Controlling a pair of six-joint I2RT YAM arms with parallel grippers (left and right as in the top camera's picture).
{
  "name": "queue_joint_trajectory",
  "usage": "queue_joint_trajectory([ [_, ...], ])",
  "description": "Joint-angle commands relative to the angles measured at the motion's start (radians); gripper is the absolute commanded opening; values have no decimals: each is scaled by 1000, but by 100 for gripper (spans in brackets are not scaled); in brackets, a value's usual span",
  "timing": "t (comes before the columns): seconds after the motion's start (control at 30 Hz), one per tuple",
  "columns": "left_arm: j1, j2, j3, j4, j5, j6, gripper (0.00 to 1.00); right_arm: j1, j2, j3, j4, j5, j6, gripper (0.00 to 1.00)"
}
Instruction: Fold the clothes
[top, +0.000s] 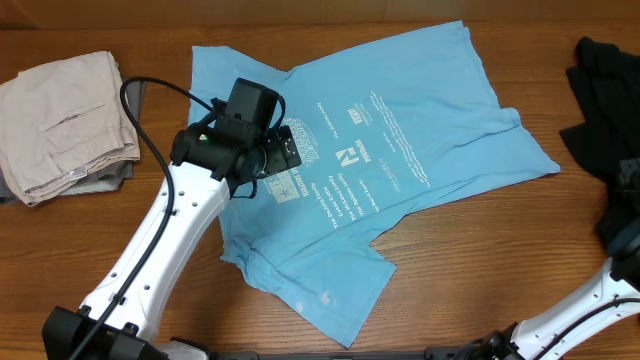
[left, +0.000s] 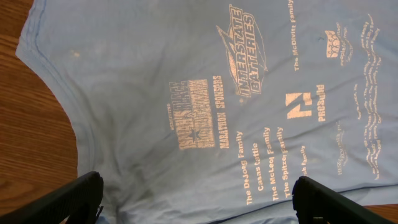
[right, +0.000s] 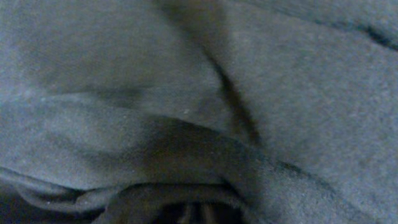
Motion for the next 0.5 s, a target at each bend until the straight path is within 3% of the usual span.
queue_joint_trajectory([
  [0.0,5,1,2,0,-17,7,100,-7,-12,48,-8,-42,-21,16],
  [0.27,5,1,2,0,-17,7,100,-2,-16,360,-319,-170,-47,43],
  [0.37,5,1,2,0,-17,7,100,11,-16,483,-459,-177,-47,45],
  [0.47,5,1,2,0,-17,7,100,40,-16,533,-549,-204,-47,57],
])
